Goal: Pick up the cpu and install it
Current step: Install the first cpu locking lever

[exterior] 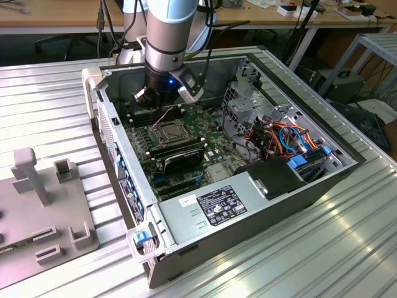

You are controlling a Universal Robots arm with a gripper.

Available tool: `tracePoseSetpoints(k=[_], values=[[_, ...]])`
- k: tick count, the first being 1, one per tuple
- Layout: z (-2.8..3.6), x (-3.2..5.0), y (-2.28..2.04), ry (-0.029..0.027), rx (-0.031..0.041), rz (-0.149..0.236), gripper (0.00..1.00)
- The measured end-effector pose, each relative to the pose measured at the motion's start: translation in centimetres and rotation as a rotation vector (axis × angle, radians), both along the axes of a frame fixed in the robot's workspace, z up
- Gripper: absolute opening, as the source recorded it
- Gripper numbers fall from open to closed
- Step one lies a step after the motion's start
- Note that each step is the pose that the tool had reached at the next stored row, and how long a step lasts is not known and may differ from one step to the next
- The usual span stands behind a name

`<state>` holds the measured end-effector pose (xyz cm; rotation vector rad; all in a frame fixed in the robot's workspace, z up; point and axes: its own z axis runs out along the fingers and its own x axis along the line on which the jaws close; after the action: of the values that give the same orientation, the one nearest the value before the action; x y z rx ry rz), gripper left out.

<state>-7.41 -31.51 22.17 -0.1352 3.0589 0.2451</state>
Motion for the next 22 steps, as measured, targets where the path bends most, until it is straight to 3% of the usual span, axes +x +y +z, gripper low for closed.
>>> tracePoseSetpoints(k=[3, 6, 11, 22], values=[[0.03, 0.06, -0.09, 0.0001, -0.0077, -0.004, 0.11], [0.04, 0.09, -0.16, -0.0001, -0.0103, -0.008, 0.11], [0.05, 0.33, -0.19, 0.0000, -0.0109, -0.011, 0.11], [0.03, 1.88, -0.19, 0.0000, -0.0112, -0.012, 0.11]])
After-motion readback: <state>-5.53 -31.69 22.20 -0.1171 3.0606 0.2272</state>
